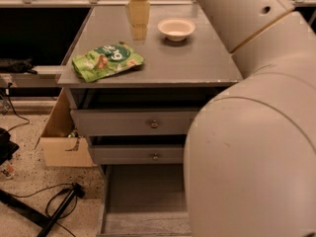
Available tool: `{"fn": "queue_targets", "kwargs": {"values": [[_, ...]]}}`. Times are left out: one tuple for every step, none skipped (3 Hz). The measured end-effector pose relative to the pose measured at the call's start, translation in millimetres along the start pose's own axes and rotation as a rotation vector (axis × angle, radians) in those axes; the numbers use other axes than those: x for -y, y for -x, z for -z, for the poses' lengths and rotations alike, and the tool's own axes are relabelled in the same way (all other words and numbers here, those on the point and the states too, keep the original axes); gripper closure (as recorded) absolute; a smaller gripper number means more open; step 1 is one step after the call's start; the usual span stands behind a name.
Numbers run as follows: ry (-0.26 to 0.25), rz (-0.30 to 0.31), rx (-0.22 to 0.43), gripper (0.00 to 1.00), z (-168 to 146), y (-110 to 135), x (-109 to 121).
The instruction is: Place green rice chip bag into bottom drawer
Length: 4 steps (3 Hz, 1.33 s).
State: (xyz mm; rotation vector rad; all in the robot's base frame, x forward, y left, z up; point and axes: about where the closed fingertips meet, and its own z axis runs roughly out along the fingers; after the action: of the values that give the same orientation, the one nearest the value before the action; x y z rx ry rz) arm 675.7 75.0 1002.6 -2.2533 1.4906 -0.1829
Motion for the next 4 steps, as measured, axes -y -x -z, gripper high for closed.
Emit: {"fn": "queue_targets", "kwargs": {"values": [[-0.019, -0.006, 0.004, 0.0, 3, -1, 2], [0.054, 0.051, 0.063, 0.0, -45, 17, 12], [0.139, 0.083, 0.104, 0.0, -106, 29, 20], [0.18, 0.108, 0.143, 0.0, -165, 47, 33]]}}
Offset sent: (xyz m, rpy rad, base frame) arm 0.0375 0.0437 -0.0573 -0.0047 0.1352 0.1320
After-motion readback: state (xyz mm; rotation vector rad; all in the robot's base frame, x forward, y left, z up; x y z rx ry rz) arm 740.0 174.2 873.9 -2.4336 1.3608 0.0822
